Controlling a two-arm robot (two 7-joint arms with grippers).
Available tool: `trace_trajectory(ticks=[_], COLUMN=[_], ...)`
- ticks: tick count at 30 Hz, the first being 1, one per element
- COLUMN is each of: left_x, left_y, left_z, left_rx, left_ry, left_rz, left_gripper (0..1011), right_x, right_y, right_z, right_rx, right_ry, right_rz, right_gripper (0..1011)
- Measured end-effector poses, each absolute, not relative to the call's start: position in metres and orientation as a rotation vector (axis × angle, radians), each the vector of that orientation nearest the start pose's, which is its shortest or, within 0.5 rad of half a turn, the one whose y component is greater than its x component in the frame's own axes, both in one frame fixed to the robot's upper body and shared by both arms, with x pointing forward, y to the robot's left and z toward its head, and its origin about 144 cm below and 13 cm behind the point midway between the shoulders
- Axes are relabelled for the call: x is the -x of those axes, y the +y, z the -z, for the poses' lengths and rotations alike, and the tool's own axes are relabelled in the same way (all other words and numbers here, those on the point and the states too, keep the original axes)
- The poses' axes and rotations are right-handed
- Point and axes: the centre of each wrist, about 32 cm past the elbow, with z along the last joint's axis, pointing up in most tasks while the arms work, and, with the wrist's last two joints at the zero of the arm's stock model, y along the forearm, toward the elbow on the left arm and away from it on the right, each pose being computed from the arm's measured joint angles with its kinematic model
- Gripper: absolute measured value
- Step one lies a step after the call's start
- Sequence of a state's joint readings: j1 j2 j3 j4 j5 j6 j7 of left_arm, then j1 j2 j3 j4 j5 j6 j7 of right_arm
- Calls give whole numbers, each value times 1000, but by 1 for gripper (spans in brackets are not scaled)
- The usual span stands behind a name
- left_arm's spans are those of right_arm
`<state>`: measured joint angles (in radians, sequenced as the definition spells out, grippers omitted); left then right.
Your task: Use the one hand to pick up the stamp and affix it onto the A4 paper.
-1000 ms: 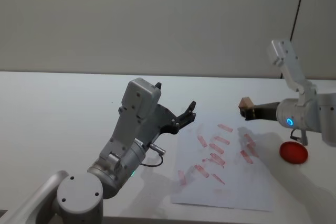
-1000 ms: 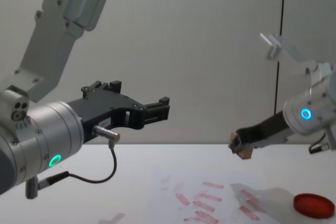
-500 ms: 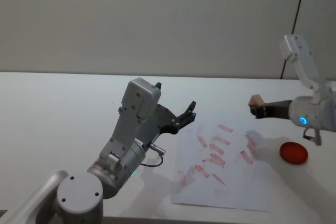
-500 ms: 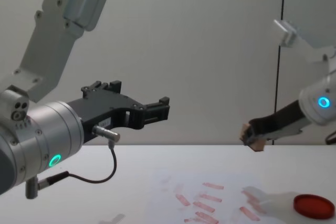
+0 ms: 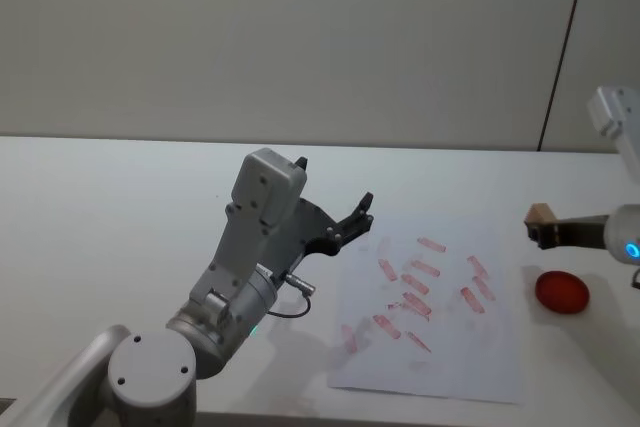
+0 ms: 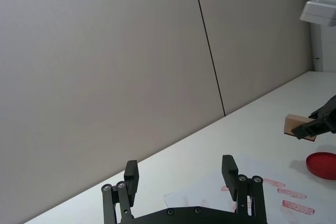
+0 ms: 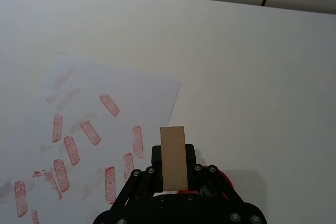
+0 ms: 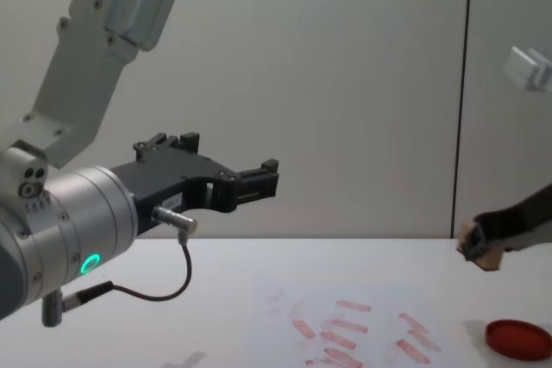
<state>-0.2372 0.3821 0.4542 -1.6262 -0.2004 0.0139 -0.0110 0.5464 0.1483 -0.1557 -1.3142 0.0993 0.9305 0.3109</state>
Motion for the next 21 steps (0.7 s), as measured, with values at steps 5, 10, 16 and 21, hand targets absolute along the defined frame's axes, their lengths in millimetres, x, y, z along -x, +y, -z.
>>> trace_trajectory(ticks=[5,10,16,21], left_x=[-492,-492,-492,-492], left_y=[198,198,198,198], left_z=[-1204,-1204,-1204,-1204], left_rx=[-61,-61,-61,-61], left_ry=[-268,-268,-268,-268], left_rz=[-1124,-1124,-1124,-1124], left_gripper=[1002,1002,1002,1002], right_x=[-591,-588,-586,-586], right_y=[-245,-252,-258,-260], right_z=[-1268,-1267,-1267,-1267], right_rx=[536,547,564,577], right_ry=[500,520,548,561], right_rz=[1178,1183,1180,1177], right_gripper=[217,217,217,216])
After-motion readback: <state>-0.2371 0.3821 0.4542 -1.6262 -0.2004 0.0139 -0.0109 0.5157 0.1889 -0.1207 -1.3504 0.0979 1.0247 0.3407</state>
